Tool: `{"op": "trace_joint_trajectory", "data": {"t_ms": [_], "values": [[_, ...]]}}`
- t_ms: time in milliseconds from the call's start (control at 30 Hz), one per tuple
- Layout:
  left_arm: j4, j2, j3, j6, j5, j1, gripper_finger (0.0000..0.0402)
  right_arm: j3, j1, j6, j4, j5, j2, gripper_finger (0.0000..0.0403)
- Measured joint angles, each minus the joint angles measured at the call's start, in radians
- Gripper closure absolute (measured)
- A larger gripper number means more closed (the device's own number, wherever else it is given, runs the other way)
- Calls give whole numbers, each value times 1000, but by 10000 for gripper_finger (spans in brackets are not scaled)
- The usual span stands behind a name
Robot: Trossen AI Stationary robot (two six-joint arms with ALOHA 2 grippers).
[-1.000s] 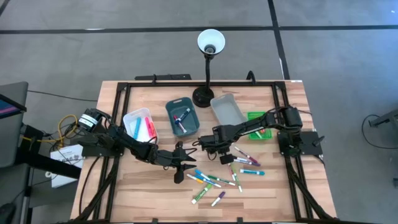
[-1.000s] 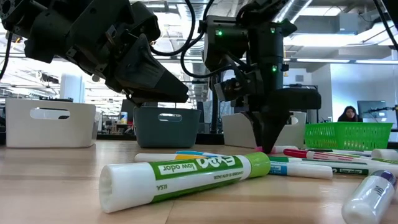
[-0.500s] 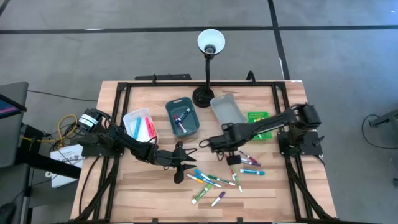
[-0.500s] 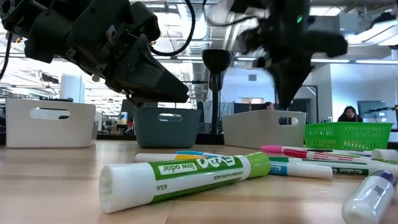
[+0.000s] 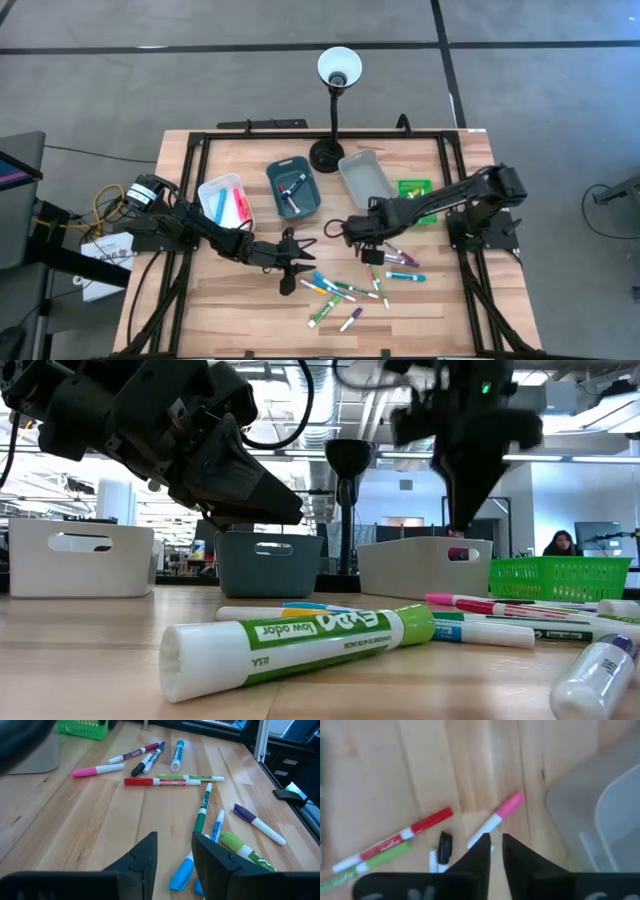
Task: Pick & Place Markers
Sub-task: Put the pink highlighter pen into the green bin
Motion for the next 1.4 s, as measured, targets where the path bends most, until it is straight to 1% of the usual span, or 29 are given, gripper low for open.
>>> {"op": "trace_joint_trajectory", "data": {"t_ms": [167,300,433,533,667,800,900,1033,1133,1233,1267,1333,1400], "values": [[2,0,0,0,0,0,284,0,0,101,-23,-26,89,308],[2,0,0,0,0,-1,284,0,-1,110,-22,-26,151,276],[2,0,0,0,0,-1,284,0,-14,157,-9,-26,187,256],[2,0,0,0,0,-1,284,0,-21,194,2,-14,194,251],[2,0,0,0,0,-1,284,0,-37,223,27,-14,208,260],[2,0,0,0,0,-1,284,-5,-58,241,31,-21,228,280],[2,0,0,0,0,-2,284,-32,-69,241,96,-23,225,294],[2,0,0,-1,0,-2,284,-51,-74,238,113,-25,219,312],[2,0,0,-1,0,-2,284,-54,-71,201,126,-30,218,341],[2,0,0,-1,0,-2,284,-52,-63,151,132,-58,213,380],[2,0,0,0,0,-2,284,-49,-61,142,129,-65,213,386],[2,0,0,0,0,-2,284,-31,-54,135,105,-75,216,384],[2,0,0,0,0,-2,284,-2,-44,133,67,-83,218,373]]}}
